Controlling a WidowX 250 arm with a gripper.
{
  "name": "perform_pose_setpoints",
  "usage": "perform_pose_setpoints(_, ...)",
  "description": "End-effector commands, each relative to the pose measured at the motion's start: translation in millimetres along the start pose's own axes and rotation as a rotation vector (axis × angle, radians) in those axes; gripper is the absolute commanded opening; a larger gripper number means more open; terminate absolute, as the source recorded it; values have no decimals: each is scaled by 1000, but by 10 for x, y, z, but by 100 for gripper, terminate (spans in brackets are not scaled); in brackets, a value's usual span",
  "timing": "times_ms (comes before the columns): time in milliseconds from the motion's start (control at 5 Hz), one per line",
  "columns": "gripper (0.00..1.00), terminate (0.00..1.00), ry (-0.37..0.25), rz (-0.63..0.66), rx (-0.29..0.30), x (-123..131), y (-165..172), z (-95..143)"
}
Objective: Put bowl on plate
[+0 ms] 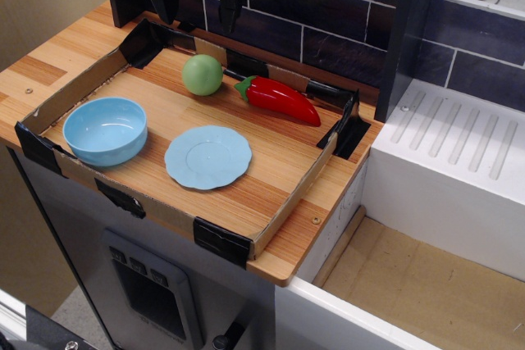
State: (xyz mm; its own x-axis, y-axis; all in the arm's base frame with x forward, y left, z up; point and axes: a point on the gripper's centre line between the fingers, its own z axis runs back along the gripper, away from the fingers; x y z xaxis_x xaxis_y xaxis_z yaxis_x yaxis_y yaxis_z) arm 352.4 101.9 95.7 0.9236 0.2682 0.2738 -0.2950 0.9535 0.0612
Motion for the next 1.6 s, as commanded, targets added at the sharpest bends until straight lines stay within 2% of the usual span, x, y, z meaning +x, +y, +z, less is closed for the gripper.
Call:
perform_pose_setpoints(0, 100, 0, 0, 0, 0, 0, 0, 0)
perform_pose_setpoints(200, 100, 0, 4, 155, 6, -182, 118, 17)
perform_pose_setpoints(400, 100, 0, 25, 156, -21, -397, 214, -48)
perform_pose_setpoints(800, 100, 0, 40, 269, -5, -728, 283, -113)
perform_pose_setpoints(1400, 100, 0, 64, 288, 12, -781, 401, -414)
